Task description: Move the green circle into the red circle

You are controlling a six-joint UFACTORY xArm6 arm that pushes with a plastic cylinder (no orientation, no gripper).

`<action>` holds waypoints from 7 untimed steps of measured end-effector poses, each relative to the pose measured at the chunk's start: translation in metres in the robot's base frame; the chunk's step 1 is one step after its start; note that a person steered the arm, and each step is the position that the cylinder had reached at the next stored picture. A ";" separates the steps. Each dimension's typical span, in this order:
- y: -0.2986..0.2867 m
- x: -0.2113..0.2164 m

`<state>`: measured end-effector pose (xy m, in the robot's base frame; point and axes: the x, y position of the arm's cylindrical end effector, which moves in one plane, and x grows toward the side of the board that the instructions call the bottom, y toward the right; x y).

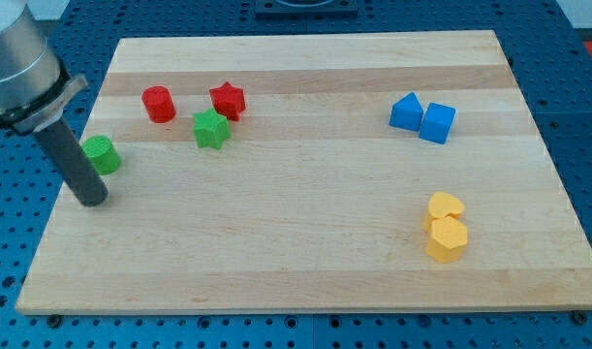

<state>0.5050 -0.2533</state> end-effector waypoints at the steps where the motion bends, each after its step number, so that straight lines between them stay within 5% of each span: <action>1: -0.003 0.043; 5: -0.052 -0.032; 7: 0.042 -0.084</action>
